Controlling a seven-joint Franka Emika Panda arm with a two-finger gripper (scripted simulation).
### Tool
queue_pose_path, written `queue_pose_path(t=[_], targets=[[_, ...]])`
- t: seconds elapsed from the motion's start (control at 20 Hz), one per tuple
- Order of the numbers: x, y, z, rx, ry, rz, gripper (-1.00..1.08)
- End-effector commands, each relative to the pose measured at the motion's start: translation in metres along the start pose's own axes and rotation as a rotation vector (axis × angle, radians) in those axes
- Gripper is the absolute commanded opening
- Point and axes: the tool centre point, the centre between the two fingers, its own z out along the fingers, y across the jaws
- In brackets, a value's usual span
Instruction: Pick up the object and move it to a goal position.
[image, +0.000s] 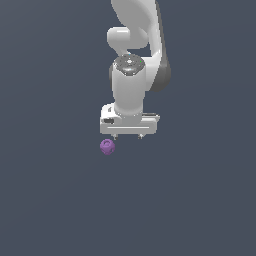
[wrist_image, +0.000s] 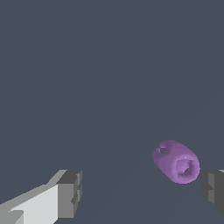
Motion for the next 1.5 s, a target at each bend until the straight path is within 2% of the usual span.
queue_pose_path(t=[0.0,0.45,0.8,1.15,1.45], targets=[[0.0,0.0,0.0,0.0,0.0,0.0,1.0],[0.008,0.001,-0.018,-0.012,0.04,-0.05,1.0],[0.007,0.004,-0.015,-0.01,0.038,-0.028,1.0],[0.001,0.018,0.003,-0.002,0.028,0.089,1.0],[-0.009,0.041,0.029,0.007,0.013,0.266,1.0]])
